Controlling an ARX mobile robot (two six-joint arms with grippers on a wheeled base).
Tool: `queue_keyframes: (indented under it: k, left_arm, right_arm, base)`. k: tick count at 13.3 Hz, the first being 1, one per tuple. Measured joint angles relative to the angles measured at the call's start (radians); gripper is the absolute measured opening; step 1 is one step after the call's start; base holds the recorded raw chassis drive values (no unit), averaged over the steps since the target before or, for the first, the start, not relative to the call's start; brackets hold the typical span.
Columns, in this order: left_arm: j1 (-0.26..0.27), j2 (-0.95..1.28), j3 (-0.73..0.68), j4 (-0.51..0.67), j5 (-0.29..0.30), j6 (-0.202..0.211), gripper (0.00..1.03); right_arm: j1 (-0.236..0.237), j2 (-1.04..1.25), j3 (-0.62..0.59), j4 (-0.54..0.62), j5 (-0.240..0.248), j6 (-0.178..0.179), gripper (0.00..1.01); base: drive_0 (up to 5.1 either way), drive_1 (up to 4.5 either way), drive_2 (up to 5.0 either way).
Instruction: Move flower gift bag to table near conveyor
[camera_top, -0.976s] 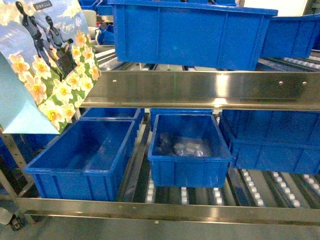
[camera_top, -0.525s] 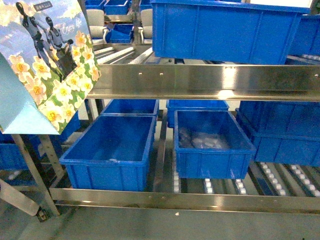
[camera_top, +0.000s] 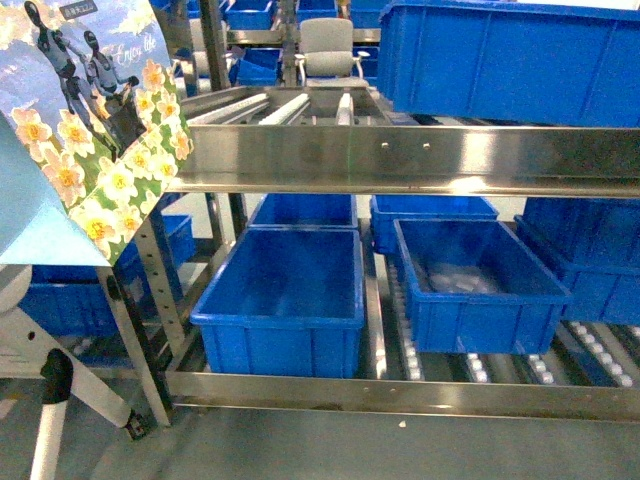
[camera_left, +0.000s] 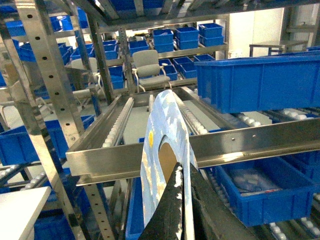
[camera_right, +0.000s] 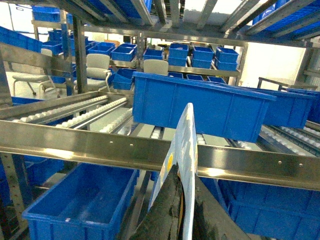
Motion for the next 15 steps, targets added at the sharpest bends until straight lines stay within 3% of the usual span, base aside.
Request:
queue_keyframes:
  k: [15]
  left_arm:
    - [0.0, 0.001, 0.0, 0.0, 0.001, 0.0, 0.02]
  right_arm:
    - [0.0, 0.0, 0.0, 0.001, 0.0, 0.0, 0.03]
  base:
    - [-5.0, 2.39, 2.4]
